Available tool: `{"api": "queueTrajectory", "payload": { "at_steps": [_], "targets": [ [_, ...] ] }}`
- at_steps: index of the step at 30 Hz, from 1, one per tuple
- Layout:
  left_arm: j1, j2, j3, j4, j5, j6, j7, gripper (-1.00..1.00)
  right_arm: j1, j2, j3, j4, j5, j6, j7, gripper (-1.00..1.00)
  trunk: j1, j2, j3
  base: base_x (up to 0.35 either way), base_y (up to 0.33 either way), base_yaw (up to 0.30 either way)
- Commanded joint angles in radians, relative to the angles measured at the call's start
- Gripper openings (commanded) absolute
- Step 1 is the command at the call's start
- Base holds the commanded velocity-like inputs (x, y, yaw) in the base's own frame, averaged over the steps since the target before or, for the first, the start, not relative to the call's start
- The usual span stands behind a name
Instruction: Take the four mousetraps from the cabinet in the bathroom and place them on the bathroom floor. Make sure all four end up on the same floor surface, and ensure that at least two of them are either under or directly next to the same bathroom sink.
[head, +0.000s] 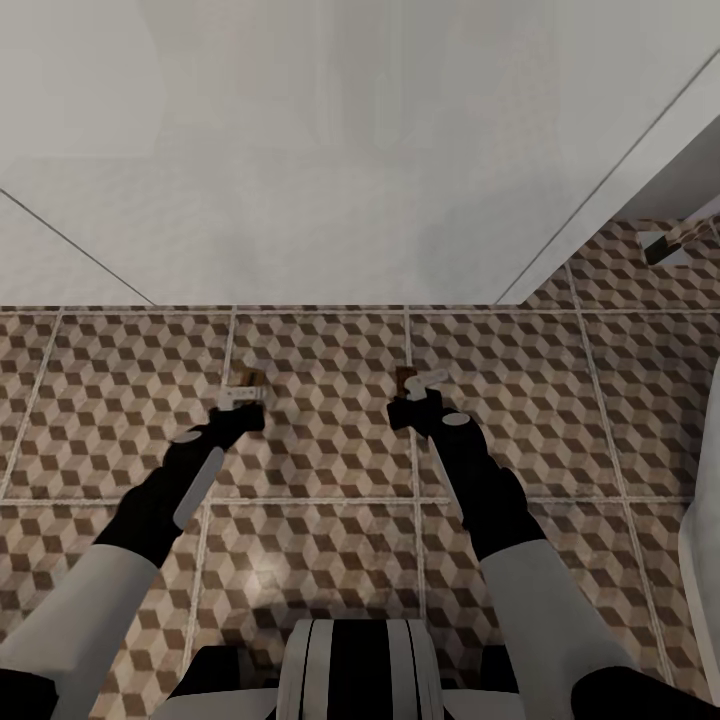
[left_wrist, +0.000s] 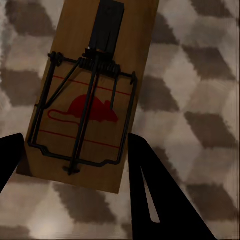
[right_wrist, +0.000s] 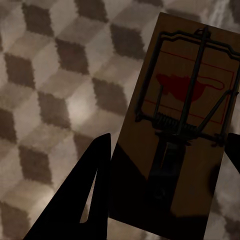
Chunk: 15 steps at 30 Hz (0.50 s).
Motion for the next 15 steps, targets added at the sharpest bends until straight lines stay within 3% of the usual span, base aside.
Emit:
{"api": "queueTrajectory", "payload": {
  "at_steps": [1,15],
  "targets": [
    [0.000,0.001,-0.010,-0.002,0.009,0.003,0.008,-1.00,-0.001,0.000,-0.001,-0.001,0.009,0.006,0.008,-1.00,0.000,0.000,-0.001,0.000,0.000,0.000],
    [0.000,0.001,-0.021,-0.002,0.010,0.003,0.009,-1.00,-0.001,0.000,-0.001,0.006,0.009,0.006,0.017,-1.00,0.000,0.000,-0.001,0.000,0.000,0.000]
  ]
}}
